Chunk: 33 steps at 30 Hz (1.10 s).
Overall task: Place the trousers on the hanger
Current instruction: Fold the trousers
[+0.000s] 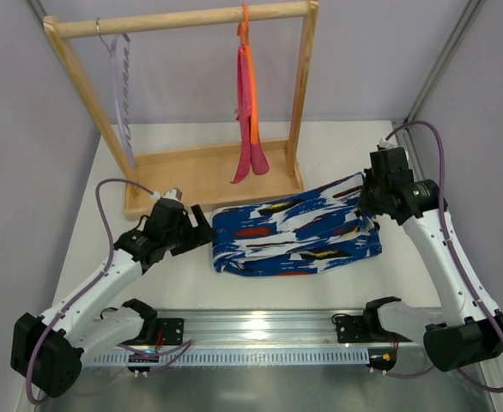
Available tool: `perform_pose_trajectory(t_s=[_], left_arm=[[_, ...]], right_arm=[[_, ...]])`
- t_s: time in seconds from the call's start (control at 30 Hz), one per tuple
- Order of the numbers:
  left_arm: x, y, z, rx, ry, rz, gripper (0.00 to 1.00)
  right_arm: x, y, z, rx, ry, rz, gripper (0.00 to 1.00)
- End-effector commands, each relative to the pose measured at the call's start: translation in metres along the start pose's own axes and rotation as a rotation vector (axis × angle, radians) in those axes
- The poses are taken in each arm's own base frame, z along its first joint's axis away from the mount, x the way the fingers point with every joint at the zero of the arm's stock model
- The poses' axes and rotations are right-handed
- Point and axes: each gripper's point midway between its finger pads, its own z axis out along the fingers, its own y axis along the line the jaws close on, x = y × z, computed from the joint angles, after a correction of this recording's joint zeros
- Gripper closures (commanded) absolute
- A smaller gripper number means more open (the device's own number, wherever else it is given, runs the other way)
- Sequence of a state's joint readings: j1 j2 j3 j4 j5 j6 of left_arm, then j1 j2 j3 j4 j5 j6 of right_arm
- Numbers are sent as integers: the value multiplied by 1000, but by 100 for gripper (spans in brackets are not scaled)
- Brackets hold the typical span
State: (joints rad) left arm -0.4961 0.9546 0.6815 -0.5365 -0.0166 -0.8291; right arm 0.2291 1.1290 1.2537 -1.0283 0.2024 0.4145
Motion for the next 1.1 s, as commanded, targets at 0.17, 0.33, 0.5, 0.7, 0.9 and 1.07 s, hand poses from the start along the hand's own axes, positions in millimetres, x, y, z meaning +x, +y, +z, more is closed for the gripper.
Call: perform_pose_trajectory(t_s=[0.17, 0.33, 0.5, 0.7, 0.9, 1.07], left_arm=[[10, -10, 22, 60, 58, 3, 17], [15, -9, 29, 61, 80, 5, 17], [20, -8, 33, 66, 100, 8, 16], [21, -20, 36, 131, 106, -8, 16], [26, -25, 46, 160, 129, -23, 14], [39, -26, 56, 182, 180, -44, 24]], right_arm=[[-13, -33, 22, 82, -88, 11, 81], [-15, -62, 65, 180, -86, 26, 78], [-10, -99, 86, 346, 11, 29, 59], [-13, -97, 62, 342, 17, 78, 50], [3, -29, 61, -74, -22, 146, 51], [25, -10, 84, -177, 36, 230, 55]])
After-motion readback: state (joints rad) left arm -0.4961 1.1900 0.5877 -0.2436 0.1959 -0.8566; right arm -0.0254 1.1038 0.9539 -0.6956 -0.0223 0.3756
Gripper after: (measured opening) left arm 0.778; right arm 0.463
